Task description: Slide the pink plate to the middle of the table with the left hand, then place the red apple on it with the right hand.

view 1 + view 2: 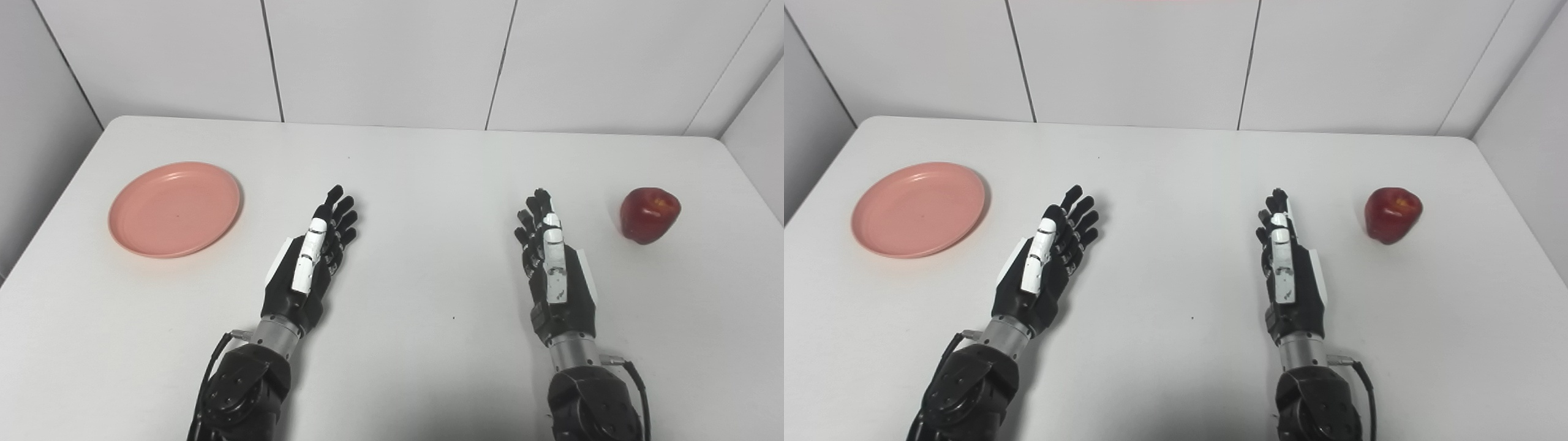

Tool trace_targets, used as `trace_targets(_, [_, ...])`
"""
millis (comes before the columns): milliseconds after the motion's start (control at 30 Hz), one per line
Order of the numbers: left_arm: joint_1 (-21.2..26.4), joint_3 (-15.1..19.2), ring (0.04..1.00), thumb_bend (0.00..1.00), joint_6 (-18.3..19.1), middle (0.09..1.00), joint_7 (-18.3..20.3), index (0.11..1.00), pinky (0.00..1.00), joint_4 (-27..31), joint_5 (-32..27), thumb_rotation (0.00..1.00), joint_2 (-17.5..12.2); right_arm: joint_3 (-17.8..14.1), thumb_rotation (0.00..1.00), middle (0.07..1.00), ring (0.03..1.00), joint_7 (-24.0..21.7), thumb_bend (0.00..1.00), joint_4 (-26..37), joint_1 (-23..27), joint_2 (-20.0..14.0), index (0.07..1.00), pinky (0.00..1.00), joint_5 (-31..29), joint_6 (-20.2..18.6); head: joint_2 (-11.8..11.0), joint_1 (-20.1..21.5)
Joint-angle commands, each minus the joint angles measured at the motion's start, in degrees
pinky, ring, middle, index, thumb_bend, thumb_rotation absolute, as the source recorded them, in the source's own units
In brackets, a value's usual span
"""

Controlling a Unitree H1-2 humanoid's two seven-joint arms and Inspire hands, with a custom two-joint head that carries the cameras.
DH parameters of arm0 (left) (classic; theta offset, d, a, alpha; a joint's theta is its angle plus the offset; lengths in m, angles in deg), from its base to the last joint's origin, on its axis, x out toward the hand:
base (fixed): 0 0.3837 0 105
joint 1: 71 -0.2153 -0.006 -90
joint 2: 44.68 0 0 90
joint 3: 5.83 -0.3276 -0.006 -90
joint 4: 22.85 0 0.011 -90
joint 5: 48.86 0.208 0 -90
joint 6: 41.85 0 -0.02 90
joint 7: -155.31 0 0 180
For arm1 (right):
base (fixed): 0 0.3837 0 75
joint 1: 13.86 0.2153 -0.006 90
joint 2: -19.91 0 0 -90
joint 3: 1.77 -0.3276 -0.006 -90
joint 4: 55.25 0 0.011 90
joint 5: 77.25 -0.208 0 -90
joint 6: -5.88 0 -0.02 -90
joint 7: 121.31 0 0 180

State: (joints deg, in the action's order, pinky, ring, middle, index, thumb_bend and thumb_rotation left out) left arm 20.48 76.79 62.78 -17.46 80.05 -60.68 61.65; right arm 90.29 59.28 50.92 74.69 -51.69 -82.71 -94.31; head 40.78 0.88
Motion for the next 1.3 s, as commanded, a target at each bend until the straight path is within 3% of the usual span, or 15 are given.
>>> trace_targets(0, [1.2,-0.2,0.992,0.43,-0.7,1.000,0.4,1.000,1.00,1.5,0.4,1.00,0.3,0.3,1.00,1.000,0.985,-0.6,0.35,1.4,1.2,0.3,1.000,1.00,-0.2,2.1,0.1,-0.1])
trace_targets(1267, [1.4,-0.1,0.988,0.43,-0.6,1.000,0.4,1.000,0.99,1.6,0.4,1.00,0.1,0.5,1.00,1.000,0.989,-0.6,0.35,1.4,1.2,0.2,1.000,1.00,0.1,1.9,-0.1,-0.2])
